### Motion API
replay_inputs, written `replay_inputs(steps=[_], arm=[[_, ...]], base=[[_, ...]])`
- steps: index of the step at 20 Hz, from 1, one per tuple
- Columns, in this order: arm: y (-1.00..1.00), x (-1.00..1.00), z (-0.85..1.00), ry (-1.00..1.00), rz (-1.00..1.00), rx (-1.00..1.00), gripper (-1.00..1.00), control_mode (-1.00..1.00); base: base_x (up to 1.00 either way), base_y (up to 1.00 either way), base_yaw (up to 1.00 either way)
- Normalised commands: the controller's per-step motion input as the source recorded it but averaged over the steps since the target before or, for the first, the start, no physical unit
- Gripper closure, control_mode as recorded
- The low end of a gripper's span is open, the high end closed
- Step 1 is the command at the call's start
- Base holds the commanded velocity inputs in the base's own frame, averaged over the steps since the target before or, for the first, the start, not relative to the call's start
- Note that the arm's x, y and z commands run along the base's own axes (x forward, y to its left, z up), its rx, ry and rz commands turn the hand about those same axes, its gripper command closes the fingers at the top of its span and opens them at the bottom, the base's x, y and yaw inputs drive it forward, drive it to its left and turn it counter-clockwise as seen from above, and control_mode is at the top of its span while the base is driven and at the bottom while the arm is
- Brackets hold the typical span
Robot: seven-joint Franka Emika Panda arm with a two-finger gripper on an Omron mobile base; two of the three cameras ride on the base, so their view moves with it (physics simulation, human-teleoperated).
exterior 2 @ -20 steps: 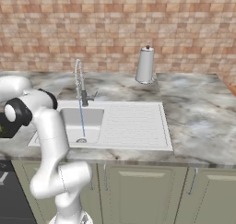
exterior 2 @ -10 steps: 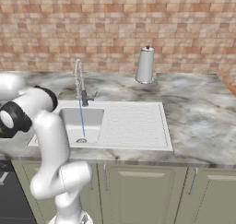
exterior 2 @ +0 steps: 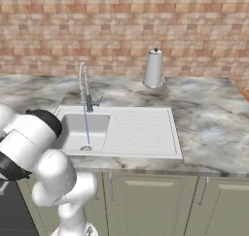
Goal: Take the fish out of the fridge, briefly rinse it in the sink, and place it on the tray next to the sink.
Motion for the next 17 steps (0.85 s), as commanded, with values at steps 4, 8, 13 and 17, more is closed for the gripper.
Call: replay_inputs(steps=[4,8,13,17], arm=[[-1.00,-0.42,-0.01,-0.27,0.04,0.19,-1.00,-1.00],[-1.00,-0.41,0.12,-0.35,0.05,0.31,-1.00,-1.00],[-1.00,-0.29,0.45,-0.33,0.03,0.40,-1.00,-1.00],[-1.00,-0.18,0.69,-0.17,0.00,0.52,-1.00,-1.00]], base=[[0.00,0.00,0.00],[0.00,0.00,0.00],[0.00,0.00,0.00],[0.00,0.00,0.00]])
